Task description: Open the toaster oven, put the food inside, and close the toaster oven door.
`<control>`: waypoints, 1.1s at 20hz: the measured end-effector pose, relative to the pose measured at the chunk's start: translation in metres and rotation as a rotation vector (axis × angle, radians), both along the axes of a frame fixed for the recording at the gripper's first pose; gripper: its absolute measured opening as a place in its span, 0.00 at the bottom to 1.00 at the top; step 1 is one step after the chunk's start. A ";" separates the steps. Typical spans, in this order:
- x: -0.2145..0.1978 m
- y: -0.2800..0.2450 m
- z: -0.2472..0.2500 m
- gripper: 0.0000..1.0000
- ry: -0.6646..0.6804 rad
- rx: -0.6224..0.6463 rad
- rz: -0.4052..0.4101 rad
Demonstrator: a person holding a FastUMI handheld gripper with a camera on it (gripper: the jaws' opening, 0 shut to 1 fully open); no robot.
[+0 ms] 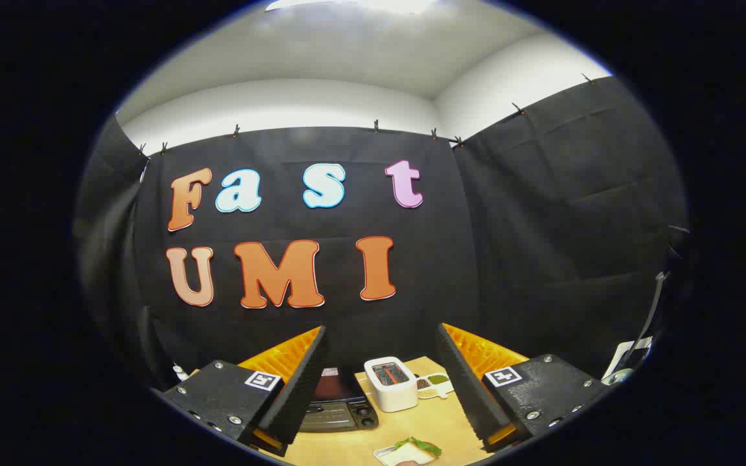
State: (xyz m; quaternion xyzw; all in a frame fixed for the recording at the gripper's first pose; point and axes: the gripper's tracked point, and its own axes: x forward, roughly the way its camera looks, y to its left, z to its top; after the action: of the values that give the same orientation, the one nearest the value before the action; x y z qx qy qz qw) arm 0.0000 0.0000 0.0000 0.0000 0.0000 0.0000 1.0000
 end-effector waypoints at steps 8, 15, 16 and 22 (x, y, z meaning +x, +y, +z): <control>0.008 0.005 -0.005 0.99 0.015 0.073 -0.017; 0.016 0.023 -0.018 0.99 0.028 0.034 -0.005; 0.020 0.028 -0.023 0.99 0.031 0.045 -0.004; 0.048 0.089 -0.063 0.99 0.041 0.051 0.115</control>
State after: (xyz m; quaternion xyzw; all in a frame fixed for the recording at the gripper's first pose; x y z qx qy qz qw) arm 0.0477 0.0891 -0.0634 0.0254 0.0206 0.0573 0.9978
